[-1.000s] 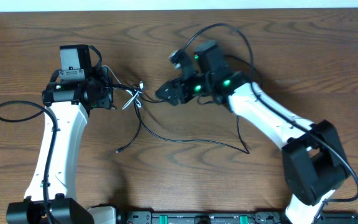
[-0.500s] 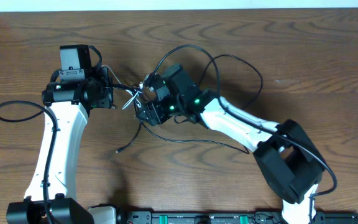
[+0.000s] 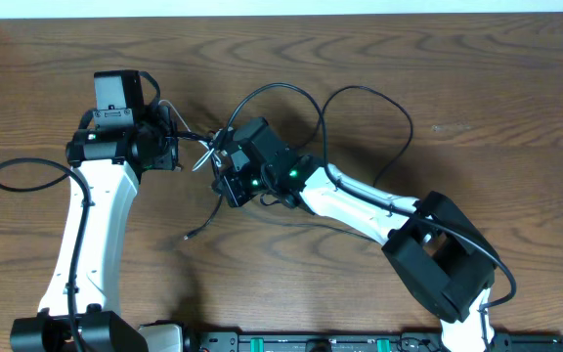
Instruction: Untangle cables
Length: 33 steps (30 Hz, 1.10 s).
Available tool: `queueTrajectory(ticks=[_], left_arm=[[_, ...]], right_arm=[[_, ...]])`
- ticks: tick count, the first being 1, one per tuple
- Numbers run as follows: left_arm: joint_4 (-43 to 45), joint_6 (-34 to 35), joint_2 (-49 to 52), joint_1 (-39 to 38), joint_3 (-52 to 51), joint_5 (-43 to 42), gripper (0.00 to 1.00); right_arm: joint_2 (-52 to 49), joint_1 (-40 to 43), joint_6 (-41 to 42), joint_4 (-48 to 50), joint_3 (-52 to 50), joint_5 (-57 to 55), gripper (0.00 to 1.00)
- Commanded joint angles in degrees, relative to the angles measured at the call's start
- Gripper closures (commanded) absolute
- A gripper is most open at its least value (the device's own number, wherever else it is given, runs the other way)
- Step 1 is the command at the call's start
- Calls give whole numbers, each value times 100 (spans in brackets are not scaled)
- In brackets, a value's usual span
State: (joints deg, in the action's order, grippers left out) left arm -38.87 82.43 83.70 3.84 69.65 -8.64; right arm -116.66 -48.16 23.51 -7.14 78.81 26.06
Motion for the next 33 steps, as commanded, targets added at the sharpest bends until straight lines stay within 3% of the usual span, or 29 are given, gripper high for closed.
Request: queueTrajectory(ticks=[1,7,13,19,23,28,33], left_arm=[[-52,-98,-33,0,22,79,93],[-98,-164,-33,0,22,83,93],[-133,-181,-33,0,22,525,93],[-138,-179,-33,0,22,662,92],[-138,-184,-33,-2,22,658,93],[120,-1449,-33,-2,22,413,92],[1200,-3265,-76,-2,24,-1137,93]], right_arm=[[17,155,-20,-70,68,341,99],[645,758,-42,-317,70,1169,99],[1626,1604,-129,-588,70,2686,99],[2422,2575,-520,-1375,70,2883,99],[2470,2955,-710,-1873,68,2380,99],[2461,3279,-706,-2441,68,612,99],[2461,3410,-907,-2616,68,-258,95]])
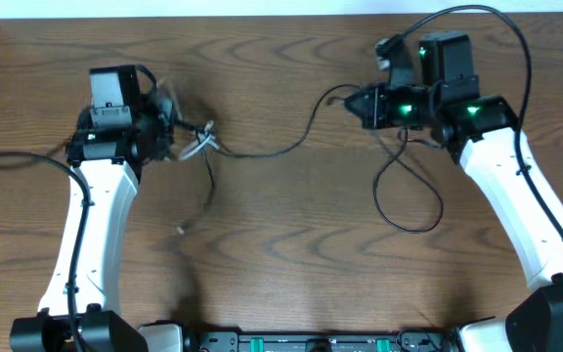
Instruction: Untangle cables
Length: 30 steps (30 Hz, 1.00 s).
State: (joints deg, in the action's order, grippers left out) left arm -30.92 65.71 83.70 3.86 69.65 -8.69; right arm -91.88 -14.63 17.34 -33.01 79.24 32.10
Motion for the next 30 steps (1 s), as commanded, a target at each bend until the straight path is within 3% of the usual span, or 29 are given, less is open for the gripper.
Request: queueTrajectory(ticks=[1,2,3,4,7,14,18,25,30], left_arm=[[844,-2280,-116,-4,24,-1860,93],[1099,-2612,-146,-4,24,-2295,93],[1416,-2916,-184,-2,24,-2802,93],[1611,-3036,-210,-2,24,-3086,93],[1974,-3056,-297,-2,22,-3644,92],[2035,-3091,-398,-2,22,-4739,93],[1939,-3838,-398,-4,22,-5508,93],[1123,-5263,-358,-4,22,-5523,93],[887,-5386,-166,-4,22,-5213,93]], right_arm=[[-17,61,-442,-26,24,-861,78],[-17,61,-503,-26,24,-861,68],[-17,61,-549,-26,24,-861,45],[-17,61,-549,-24,24,-861,35],[-17,61,-549,-7,24,-855,23],[-17,52,-553,293,24,-177,20],[-17,-9,-588,459,24,142,20],[-17,-330,-675,472,24,195,22],[-17,-619,-745,474,24,188,22]])
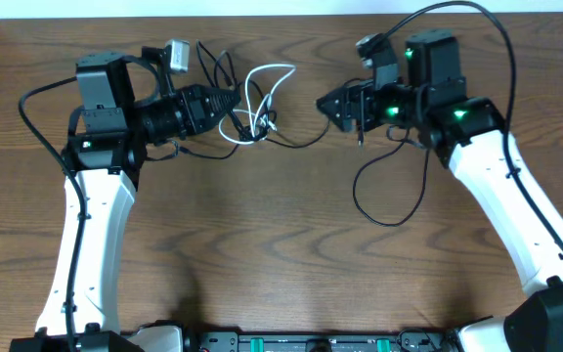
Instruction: Untangle cables
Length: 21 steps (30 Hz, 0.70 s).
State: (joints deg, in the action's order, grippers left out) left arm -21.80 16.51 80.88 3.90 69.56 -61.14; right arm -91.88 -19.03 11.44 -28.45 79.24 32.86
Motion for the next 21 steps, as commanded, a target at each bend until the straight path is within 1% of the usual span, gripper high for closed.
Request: queueTrajectory(ticks=[1,8,10,14,21], left_arm=[[-24,-466,144,-9,31,33,93],[-24,-466,197,-9,31,33,93],[-44,-466,197,-9,31,33,93],[-70,-466,197,-9,31,33,92],[-280,-466,197,-9,31,35,93]], right_arm=[[-17,-240,-190,17,24,94,22],[-46,-597,-186,44,24,-149,27],[-76,-697,-162,87,24,-164,30],[-188,-870,210,175,24,-470,32],[-494,-1110,595,348,24,-509,35]])
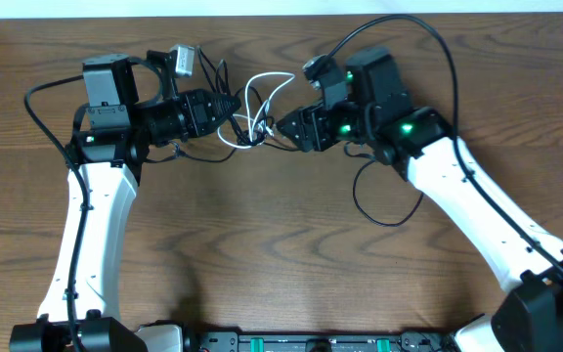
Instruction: Untangle cables
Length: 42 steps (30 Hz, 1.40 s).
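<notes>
A tangle of a white cable (265, 90) and a black cable (377, 203) lies at the table's far middle. My left gripper (231, 110) points right and is shut on the tangle's left side. A white plug (181, 60) sticks up behind the left wrist. My right gripper (280, 128) points left and sits against the tangle's right side. It looks shut on the black cable, whose loop trails on the table beneath the right arm. The fingertips of both grippers are partly hidden by the wires.
The brown wooden table (281, 264) fills the view. A black lead (428, 29) arcs over the right arm. Another lead (29, 98) curves left of the left arm. A dark rail (311, 342) runs along the near edge.
My right gripper has moved left from about a hand's width away to right against the tangle. The black cable's slack loop moved with it. The left gripper and the white loops stayed nearly where they were.
Both grippers first met at the tangle left of centre. Then the right gripper was far to the right with the black cable stretched between them. Later the left gripper held the white loops further right, and now the right gripper has come back to the tangle.
</notes>
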Available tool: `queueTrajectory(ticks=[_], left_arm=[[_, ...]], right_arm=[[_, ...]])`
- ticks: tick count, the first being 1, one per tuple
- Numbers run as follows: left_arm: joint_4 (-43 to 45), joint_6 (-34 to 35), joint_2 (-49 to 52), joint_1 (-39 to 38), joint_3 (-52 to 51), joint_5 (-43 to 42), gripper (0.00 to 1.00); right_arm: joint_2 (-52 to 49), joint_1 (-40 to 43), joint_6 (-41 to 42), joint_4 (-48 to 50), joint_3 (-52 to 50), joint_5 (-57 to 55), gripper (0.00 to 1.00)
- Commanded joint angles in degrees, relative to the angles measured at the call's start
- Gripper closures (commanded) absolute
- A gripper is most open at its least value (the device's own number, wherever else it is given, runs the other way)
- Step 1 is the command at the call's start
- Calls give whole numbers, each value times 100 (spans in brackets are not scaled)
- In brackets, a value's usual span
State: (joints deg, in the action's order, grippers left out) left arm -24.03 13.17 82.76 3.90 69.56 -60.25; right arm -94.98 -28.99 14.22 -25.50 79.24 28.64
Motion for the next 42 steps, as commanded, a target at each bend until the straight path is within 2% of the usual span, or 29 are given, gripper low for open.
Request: queueTrajectory(ticks=[1,13,17,28,36,42], left_arm=[[-111,-133,9,-9,31,-55,93],[-278,-131,9,-9,31,-55,93],[-295,-129,9,-11,31,-57,93],[-535,90,9,-13,31,-59,93],[-861,85,9,-13,31,-57,93],[-855,83,9,-13,31,-55,93]], right_arm=[[-249,-151,358,76,24,-98,36],[-286,-232,824,297,24,-87,40],[-286,-302,938,411,24,-103,44],[-400,-673,1458,684,24,-1150,48],[-807,-695,1934,841,24,-1115,54],[-916,-713,1961,1010,24,-855,56]])
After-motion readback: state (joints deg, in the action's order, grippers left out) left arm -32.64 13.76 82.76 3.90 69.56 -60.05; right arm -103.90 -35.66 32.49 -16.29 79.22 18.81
